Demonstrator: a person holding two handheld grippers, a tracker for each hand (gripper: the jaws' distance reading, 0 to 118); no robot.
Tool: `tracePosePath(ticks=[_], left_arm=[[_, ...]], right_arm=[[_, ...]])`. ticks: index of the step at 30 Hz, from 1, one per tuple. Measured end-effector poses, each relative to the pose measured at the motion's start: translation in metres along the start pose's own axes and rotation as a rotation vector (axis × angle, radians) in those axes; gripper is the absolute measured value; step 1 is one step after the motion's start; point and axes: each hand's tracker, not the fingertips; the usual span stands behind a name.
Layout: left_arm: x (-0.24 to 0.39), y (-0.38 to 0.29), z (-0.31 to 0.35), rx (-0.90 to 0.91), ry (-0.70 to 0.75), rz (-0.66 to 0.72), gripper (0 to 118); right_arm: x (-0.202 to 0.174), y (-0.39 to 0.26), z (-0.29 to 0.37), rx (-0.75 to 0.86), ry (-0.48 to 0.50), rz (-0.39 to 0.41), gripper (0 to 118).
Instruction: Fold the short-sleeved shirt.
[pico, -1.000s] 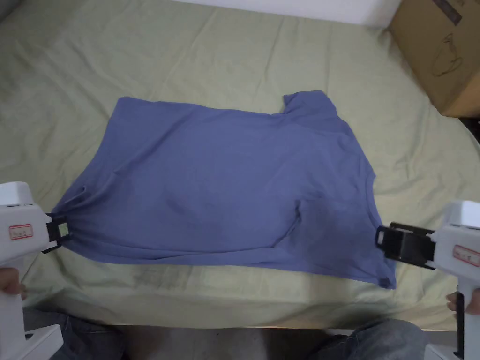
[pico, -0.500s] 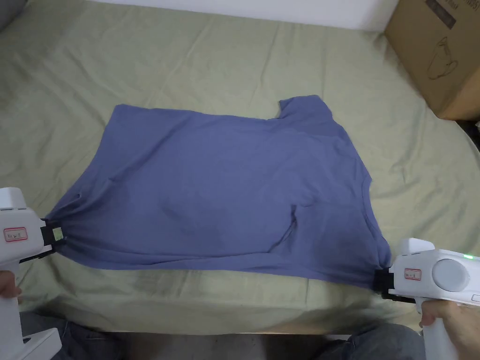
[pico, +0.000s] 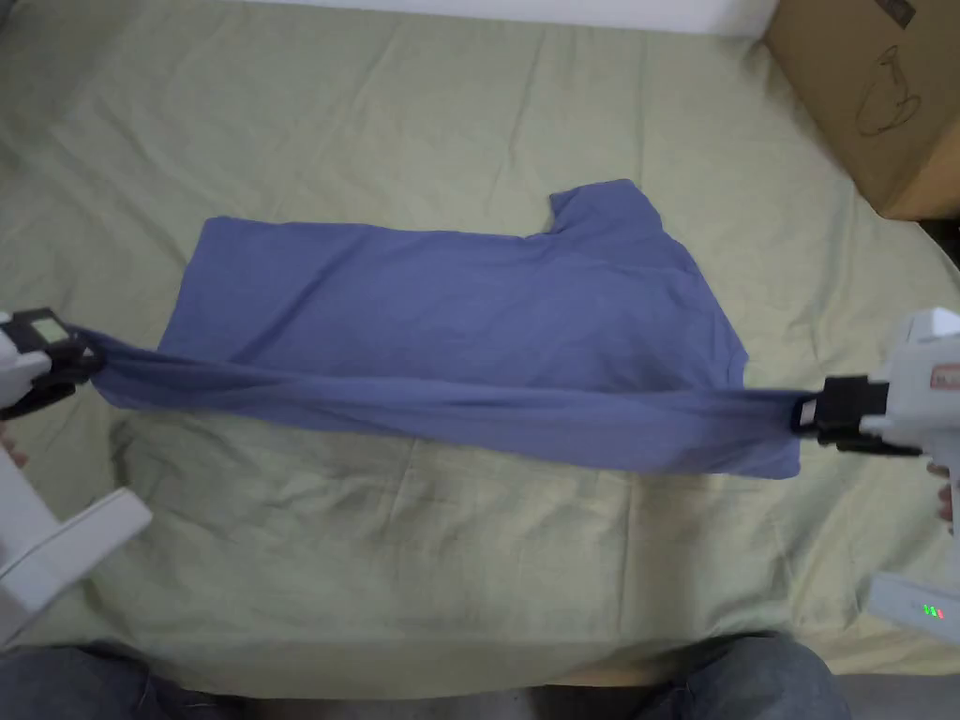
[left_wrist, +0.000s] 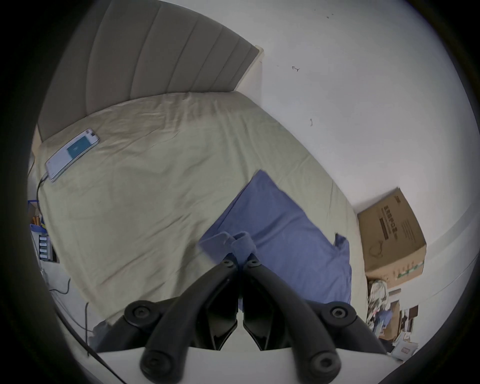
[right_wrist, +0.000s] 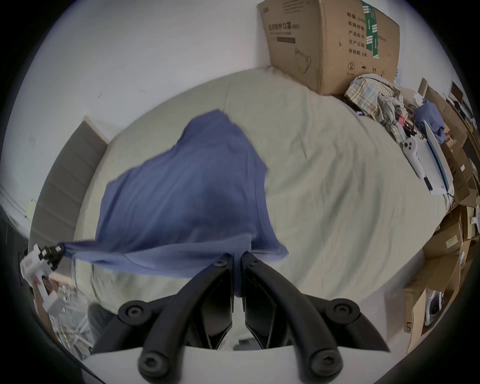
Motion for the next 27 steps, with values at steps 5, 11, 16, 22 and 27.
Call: tracePosePath(ticks=[5, 11, 16, 22, 27], left_arm=[[0.046, 0.013, -0.051, -0.012, 0.028, 0.013, 0], [0.065, 0.021, -0.128, -0.076, 0.123, 0.046, 0], [0.069, 0.016, -0.156, -0.054, 0.242, -0.002, 58], [0.078, 0.027, -0.129, 0.051, 0.206, -0.143, 108], [0.102, 0.0, -0.049, 0.269, 0.109, -0.444, 108]], right_arm=[[-0.016, 0.054, -0.046, -0.01, -0.109, -0.04, 4], [-0.025, 0.094, -0.12, -0.077, -0.185, -0.049, 4], [-0.024, 0.11, -0.167, -0.134, -0.248, -0.046, 11], [-0.023, 0.116, -0.152, -0.029, -0.298, 0.023, 100], [-0.043, 0.101, -0.066, 0.308, -0.188, 0.155, 100]])
